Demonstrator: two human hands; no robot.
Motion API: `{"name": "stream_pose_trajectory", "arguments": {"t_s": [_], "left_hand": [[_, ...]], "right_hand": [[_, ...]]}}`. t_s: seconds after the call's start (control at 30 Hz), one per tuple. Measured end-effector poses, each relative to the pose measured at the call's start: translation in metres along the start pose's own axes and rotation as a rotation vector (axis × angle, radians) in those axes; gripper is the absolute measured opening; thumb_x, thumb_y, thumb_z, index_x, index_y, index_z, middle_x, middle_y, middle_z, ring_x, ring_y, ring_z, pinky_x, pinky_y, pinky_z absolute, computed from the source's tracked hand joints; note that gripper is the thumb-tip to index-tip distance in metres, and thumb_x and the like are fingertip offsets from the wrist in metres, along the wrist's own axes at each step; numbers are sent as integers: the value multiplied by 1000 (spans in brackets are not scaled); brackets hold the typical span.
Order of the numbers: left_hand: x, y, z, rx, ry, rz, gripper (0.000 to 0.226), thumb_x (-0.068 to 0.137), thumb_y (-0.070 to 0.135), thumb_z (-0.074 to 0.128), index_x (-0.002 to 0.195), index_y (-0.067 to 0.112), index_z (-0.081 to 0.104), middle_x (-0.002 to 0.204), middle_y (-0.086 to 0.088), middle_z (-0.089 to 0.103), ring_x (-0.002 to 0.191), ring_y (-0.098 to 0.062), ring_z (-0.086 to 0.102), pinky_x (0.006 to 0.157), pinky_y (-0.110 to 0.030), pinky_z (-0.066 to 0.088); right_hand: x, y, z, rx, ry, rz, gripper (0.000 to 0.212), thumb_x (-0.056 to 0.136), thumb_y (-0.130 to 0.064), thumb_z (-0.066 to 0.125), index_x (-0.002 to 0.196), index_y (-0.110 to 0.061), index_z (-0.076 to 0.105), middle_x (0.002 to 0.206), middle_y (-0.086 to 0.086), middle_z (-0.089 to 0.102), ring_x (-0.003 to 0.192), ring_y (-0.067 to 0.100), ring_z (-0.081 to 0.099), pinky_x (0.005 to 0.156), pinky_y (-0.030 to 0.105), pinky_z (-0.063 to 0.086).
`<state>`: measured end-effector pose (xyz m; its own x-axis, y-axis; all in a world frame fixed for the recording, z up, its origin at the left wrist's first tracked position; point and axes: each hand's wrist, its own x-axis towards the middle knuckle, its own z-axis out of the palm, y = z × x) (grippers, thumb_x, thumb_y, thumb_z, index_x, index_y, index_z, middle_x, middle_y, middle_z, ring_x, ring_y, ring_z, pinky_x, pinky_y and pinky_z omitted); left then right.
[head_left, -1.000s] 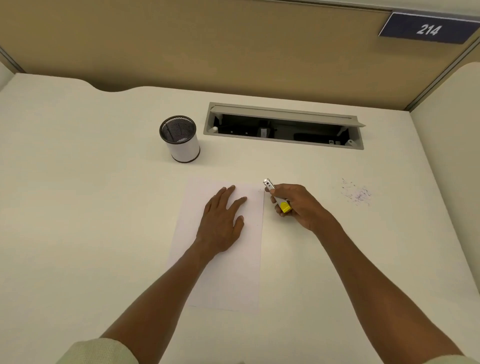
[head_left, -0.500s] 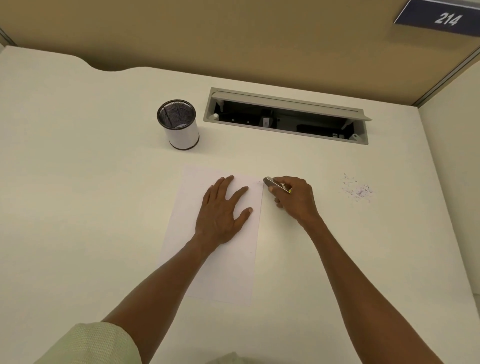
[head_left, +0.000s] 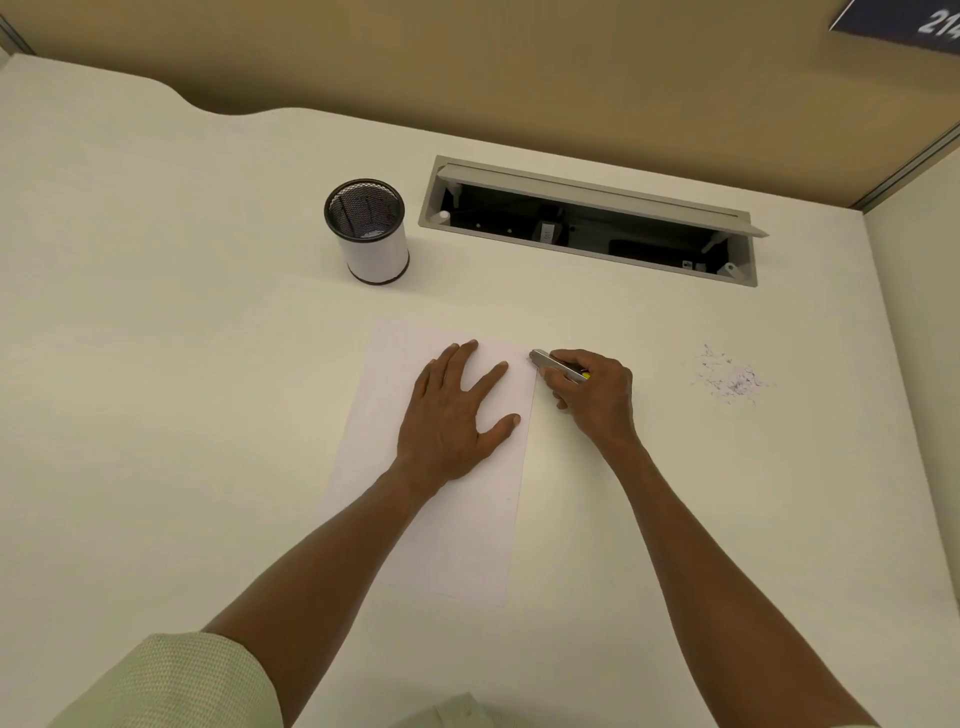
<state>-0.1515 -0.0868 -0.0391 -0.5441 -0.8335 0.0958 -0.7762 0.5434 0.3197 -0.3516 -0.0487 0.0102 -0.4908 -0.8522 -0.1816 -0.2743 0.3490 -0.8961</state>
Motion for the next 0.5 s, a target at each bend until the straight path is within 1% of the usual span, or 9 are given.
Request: {"name": "stream_pose_trajectory", "arguments": {"t_s": [0.17, 0.33, 0.4, 0.5], "left_hand": [[0, 0, 0, 6, 12, 10, 67, 92, 69, 41, 149, 35, 45, 162, -7, 30, 149, -30, 27, 121, -45, 24], [0, 0, 1, 12, 20, 13, 67, 92, 69, 42, 149, 35, 46, 162, -8, 31, 149, -31, 27, 120, -46, 25], [0, 0, 1, 19, 16, 12, 67, 92, 69, 41, 149, 35, 45, 162, -8, 30, 149, -31, 27, 121, -46, 24], [0, -1, 1, 25, 5, 12, 67, 92, 69, 40, 150, 35, 44, 162, -8, 29, 150, -30, 26, 121, -46, 23]], "right_hand": [[3, -2, 1, -12, -29, -16, 18, 80, -12, 74, 97, -14, 75, 79, 1, 70, 51, 13, 58, 48, 29, 54], [6, -5, 2, -23, -37, -11, 16, 80, -16, 74, 96, -14, 75, 78, 1, 69, 51, 13, 58, 46, 32, 54], [8, -6, 2, -24, -35, -9, 15, 80, -18, 74, 95, -16, 76, 78, 3, 70, 50, 14, 57, 44, 31, 52], [11, -6, 1, -36, -43, 2, 15, 81, -19, 75, 95, -15, 76, 81, 1, 71, 48, 10, 56, 42, 24, 45]]}}
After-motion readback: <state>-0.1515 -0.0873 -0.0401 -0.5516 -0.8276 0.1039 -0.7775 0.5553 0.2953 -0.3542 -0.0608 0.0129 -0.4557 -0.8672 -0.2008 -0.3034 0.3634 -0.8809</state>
